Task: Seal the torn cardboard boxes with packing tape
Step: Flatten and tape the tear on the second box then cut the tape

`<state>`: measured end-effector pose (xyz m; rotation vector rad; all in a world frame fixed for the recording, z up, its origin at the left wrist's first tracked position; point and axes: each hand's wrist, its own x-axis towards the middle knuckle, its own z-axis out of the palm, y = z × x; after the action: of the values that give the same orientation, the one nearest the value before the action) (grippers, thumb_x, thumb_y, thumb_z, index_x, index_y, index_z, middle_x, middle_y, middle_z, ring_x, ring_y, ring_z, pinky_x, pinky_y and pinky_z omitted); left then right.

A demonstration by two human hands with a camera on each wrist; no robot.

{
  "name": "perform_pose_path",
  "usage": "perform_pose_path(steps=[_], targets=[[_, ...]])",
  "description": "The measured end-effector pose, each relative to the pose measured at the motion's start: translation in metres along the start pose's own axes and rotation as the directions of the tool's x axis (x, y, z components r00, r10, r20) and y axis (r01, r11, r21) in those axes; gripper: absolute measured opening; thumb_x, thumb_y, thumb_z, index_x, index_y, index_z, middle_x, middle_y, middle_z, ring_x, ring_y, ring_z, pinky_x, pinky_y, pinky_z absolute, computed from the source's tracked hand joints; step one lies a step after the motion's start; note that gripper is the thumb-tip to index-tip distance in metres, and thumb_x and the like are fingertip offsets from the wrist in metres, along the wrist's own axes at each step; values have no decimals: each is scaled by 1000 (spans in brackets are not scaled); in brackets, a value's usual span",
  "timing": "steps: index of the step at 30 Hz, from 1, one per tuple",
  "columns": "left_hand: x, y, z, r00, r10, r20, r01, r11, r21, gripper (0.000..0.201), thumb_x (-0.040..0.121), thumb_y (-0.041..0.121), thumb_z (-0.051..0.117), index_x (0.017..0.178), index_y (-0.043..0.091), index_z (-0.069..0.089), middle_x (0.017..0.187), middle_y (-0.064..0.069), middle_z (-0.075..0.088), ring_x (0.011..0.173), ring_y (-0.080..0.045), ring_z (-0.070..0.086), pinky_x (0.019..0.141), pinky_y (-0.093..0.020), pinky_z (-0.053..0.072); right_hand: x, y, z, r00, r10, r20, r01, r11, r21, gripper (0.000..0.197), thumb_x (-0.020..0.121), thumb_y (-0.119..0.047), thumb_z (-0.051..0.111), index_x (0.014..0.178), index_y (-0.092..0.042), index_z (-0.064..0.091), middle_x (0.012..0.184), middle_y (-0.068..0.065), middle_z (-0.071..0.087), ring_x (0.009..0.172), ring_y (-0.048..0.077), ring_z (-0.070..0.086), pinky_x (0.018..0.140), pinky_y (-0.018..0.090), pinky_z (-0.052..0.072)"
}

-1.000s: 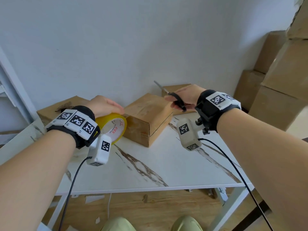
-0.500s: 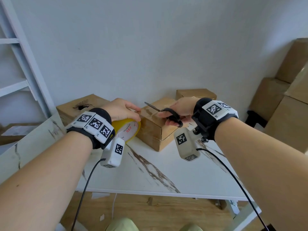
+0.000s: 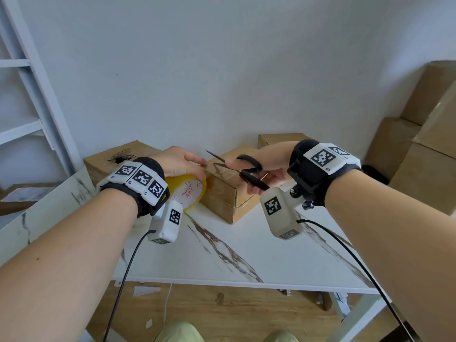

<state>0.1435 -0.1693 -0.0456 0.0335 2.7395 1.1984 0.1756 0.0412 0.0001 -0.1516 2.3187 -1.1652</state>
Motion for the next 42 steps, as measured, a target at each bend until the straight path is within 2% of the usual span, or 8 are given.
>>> perform_pose_path(steps=[3, 9, 14, 20, 25, 31, 39, 42], targets=[[0, 1, 0, 1000, -9, 2, 9, 1000, 0, 30, 72, 24, 78, 97, 38, 69, 102, 6, 64, 106, -16, 54, 91, -27, 39, -8, 3, -3, 999, 10, 38, -8, 999, -46, 40, 85, -50, 57, 83, -11, 58, 53, -1, 63, 52, 11, 59, 61, 23, 52], [0, 0, -1, 1000, -18, 6, 18, 1000, 1, 28, 72, 24, 77, 94, 39, 68, 98, 8, 65, 104, -16, 56, 91, -28, 42, -26, 2, -3, 994, 38, 99, -30, 996, -86, 39, 91, -47, 51, 85, -10, 58, 52, -1, 63, 42, 7, 57, 46, 16, 50], [1, -2, -2, 1000, -20, 20, 20, 1000, 18, 29, 72, 27, 78, 94, 42, 67, 100, 8, 63, 107, -17, 54, 100, -33, 41, -21, 1, 3, 993, 73, 91, -64, 993, -94, 47, 86, -51, 56, 88, -5, 60, 66, 7, 62, 48, 11, 58, 53, 20, 53], [-1, -8, -4, 999, -29, 46, 29, 999, -12, 32, 73, 29, 76, 101, 43, 67, 103, 8, 62, 110, -19, 55, 105, -38, 40, -12, -2, 12, 998, 31, 63, -34, 998, 53, 36, 89, -39, 59, 83, -4, 58, 51, 5, 62, 41, 11, 58, 42, 17, 50], [2, -8, -3, 998, -17, 61, 19, 999, -34, 34, 73, 27, 76, 102, 42, 67, 107, 4, 64, 109, -19, 57, 104, -38, 41, -6, -5, 17, 997, 23, 68, -32, 990, 136, 33, 89, -36, 60, 81, -4, 58, 50, 5, 61, 39, 11, 56, 44, 17, 51], [3, -9, -3, 995, -30, 100, 37, 997, -72, 45, 48, 39, 79, 92, 45, 69, 107, 3, 67, 107, -18, 59, 104, -39, 42, -1, -5, 19, 996, -35, 84, 22, 988, 150, 27, 94, -29, 54, 77, -7, 52, 46, 0, 54, 36, 7, 49, 39, 12, 43], [1, -10, -4, 992, -33, 123, 45, 994, -101, 55, 39, 38, 80, 93, 45, 70, 107, -1, 68, 102, -20, 62, 97, -37, 47, 2, -10, 19, 986, -90, 143, 64, 982, 179, 26, 98, -20, 48, 76, -5, 48, 43, -2, 52, 32, 3, 42, 38, 9, 36], [0, -12, -4, 991, -11, 131, 21, 997, -75, 52, 53, 26, 83, 98, 45, 65, 108, 4, 66, 103, -15, 60, 96, -32, 44, 5, -9, 15, 993, -83, 79, 69, 984, 165, 24, 94, -22, 54, 77, -5, 52, 47, -1, 52, 34, 3, 43, 36, 9, 37]])
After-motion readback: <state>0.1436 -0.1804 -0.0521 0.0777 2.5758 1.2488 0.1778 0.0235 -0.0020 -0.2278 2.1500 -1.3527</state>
